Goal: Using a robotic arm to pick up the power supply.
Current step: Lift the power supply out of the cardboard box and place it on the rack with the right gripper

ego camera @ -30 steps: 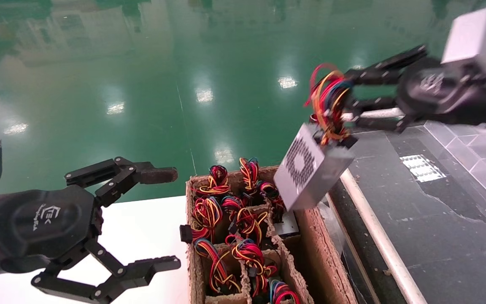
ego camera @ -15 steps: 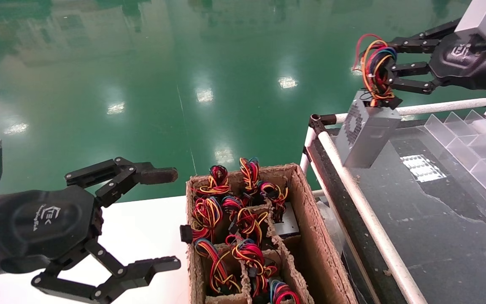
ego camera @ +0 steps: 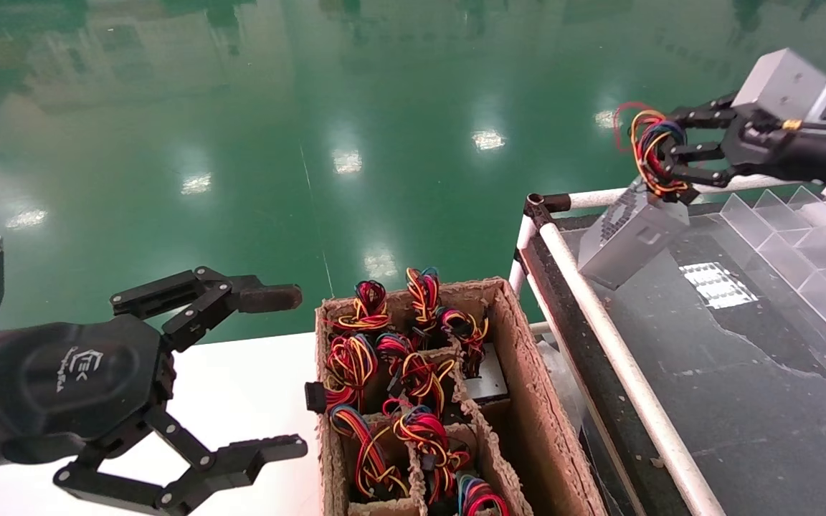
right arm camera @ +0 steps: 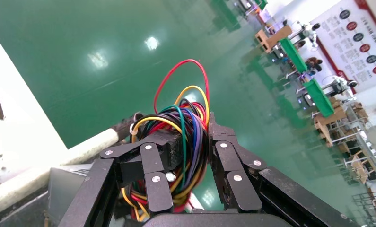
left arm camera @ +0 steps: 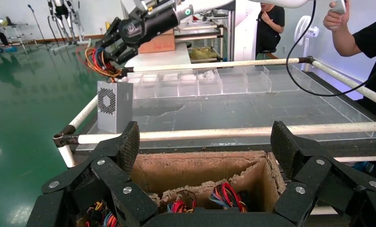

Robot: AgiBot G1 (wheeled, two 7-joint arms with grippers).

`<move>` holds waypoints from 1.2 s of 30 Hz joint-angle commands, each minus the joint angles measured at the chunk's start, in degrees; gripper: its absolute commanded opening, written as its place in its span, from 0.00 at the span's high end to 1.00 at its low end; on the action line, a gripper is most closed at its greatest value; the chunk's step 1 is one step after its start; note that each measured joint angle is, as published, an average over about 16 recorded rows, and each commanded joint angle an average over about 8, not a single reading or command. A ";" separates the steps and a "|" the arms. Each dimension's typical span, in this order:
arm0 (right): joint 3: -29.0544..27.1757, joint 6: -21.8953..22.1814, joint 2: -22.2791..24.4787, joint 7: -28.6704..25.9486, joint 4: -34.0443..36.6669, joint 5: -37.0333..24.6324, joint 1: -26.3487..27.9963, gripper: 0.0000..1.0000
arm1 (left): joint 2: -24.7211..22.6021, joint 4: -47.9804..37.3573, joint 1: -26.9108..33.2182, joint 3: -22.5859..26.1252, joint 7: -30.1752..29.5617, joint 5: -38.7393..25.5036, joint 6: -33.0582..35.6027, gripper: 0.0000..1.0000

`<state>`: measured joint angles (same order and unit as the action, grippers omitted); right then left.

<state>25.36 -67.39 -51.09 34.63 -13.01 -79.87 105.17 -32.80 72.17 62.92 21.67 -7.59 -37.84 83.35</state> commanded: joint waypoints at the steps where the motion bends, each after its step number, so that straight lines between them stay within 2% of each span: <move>1: 0.24 0.46 -0.80 1.30 2.02 -0.40 0.41 1.00 | 0.00 0.00 0.00 0.00 0.00 0.00 0.00 0.00; 14: -0.19 6.11 -2.96 5.51 9.30 -0.18 2.65 1.00 | 0.00 0.00 0.00 0.01 0.00 0.00 0.00 0.00; 26: -0.39 12.47 -3.73 7.00 11.82 -0.06 3.52 1.00 | 0.00 0.00 0.00 0.01 0.00 0.01 0.00 0.00; 36: -0.11 16.71 -6.26 7.26 12.73 -0.48 2.93 1.00 | 0.00 0.00 0.00 0.01 0.01 0.01 0.00 0.00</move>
<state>25.24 -50.85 -57.51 41.81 -0.37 -80.33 108.17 -32.79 72.17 62.92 21.68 -7.58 -37.83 83.35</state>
